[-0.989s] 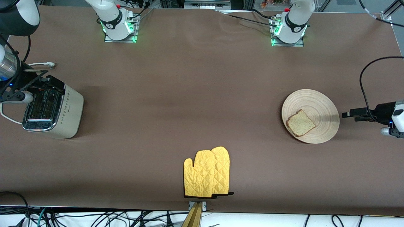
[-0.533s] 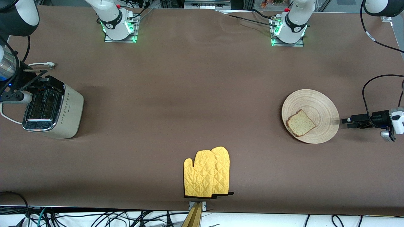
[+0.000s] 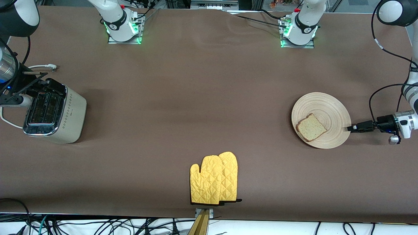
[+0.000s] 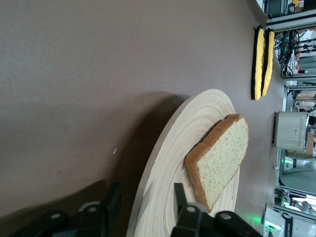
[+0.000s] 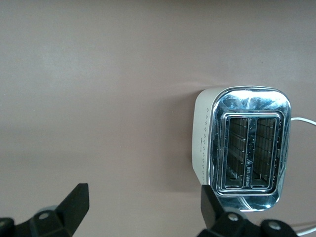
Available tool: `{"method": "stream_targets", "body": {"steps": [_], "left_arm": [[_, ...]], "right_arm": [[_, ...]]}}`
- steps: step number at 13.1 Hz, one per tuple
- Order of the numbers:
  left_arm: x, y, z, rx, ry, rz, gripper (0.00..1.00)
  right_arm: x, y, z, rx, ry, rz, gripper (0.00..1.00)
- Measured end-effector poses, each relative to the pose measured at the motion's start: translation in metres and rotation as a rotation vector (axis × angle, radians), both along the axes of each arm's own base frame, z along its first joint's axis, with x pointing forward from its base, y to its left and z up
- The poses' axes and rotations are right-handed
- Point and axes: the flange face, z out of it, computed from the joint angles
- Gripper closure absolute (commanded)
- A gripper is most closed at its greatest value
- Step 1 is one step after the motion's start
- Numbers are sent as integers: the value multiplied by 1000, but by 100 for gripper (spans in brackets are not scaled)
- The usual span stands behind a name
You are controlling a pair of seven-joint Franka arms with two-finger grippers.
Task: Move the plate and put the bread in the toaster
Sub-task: 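Lower the left gripper to the rim of the wooden plate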
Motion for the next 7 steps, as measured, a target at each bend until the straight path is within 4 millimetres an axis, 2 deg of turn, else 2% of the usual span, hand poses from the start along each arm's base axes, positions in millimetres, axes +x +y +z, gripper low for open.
{"method": "stream_targets", "body": {"steps": [3, 7], "left_arm": [[-11, -9, -18, -77, 39, -34, 100], [-14, -14, -16, -132, 42, -56, 100]], "right_arm": [[0, 0, 1, 0, -3, 0, 0], [1, -1, -1, 0, -1, -5, 0]]}}
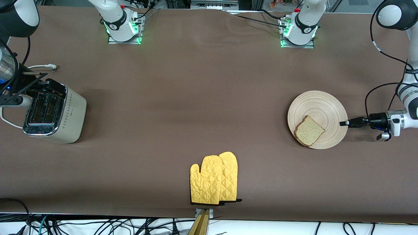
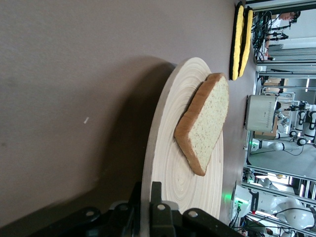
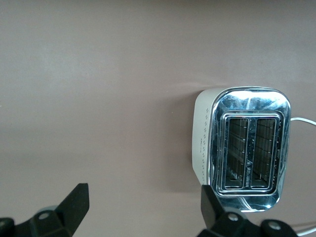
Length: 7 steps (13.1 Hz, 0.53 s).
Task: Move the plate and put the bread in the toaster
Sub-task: 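Lower the left gripper to the rim of the wooden plate, then grip the plate rim and slide the plate toward the toaster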
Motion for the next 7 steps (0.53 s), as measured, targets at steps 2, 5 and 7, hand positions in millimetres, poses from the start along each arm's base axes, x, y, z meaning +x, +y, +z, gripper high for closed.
{"method": "stream_targets", "body": {"steps": [2, 5, 7], "left_arm": [[6, -16, 9, -49, -3, -44, 100], [51, -96, 33, -116, -76, -161, 100], [80, -170, 39, -101, -111, -246, 100]], "right_arm": [[0, -1, 0, 0, 0, -4, 0], [4, -3, -1, 0, -19, -11, 0], [6, -5, -3, 0, -26, -16, 0]]}}
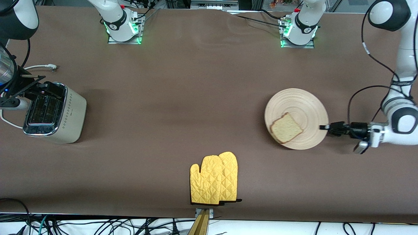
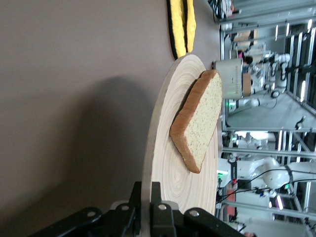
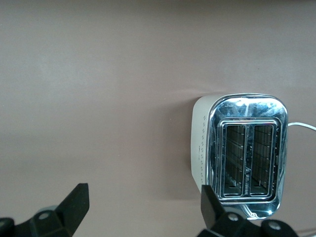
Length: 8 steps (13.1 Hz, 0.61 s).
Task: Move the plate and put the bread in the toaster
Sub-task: 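Grip the plate rim and slide the plate toward the toaster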
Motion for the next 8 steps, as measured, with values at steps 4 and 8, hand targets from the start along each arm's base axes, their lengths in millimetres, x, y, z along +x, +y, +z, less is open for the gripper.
{"method": "stream_targets", "body": {"steps": [4, 8], "left_arm": [[24, -164, 0, 0, -43, -152, 100], [10, -278, -22, -58, -17, -183, 100]], "right_arm": [[3, 0, -9, 0, 15, 0, 0], [7, 8, -21, 2, 35, 14, 0]]}}
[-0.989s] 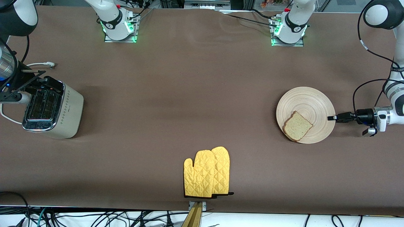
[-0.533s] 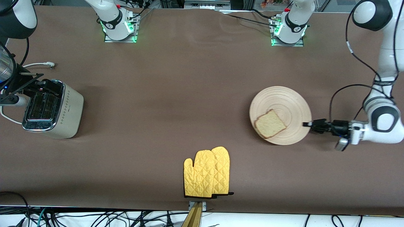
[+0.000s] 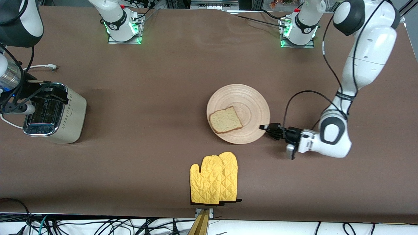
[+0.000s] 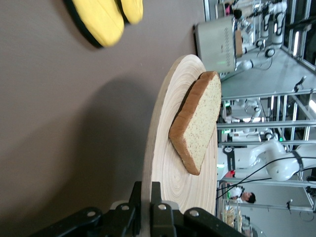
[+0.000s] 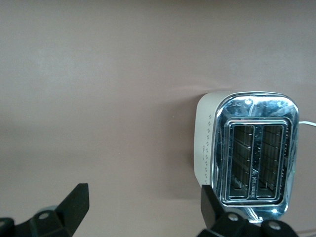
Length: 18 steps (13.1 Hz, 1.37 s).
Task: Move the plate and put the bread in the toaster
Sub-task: 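Grip the plate rim and slide the plate toward the toaster, then release the plate with the left gripper while the right gripper approaches the bread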
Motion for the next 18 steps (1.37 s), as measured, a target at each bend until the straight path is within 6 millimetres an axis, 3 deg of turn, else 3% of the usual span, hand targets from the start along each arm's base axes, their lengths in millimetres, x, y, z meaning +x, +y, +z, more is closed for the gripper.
{"method": "stream_targets", "body": {"steps": [2, 4, 6, 9, 11, 15, 18], "left_arm": [[-15, -47, -16, 15, 10, -55, 100], [-25, -73, -30, 39, 6, -71, 100], [-27, -78, -34, 45, 7, -76, 1], [-20, -64, -30, 49, -3, -64, 0], [-9, -43, -10, 94, -51, -98, 0], [14, 14, 83, 328, -47, -152, 0], [18, 30, 156, 563, -76, -171, 0]], "right_arm": [[2, 3, -5, 0, 8, 5, 0], [2, 3, -9, 0, 17, 5, 0], [3, 5, -11, 0, 24, 7, 0], [6, 8, -23, 1, 45, 13, 0], [9, 35, -34, 4, 58, 57, 0], [12, 142, -63, 23, 30, 199, 0], [15, 200, -100, 70, 13, 210, 0]]}}
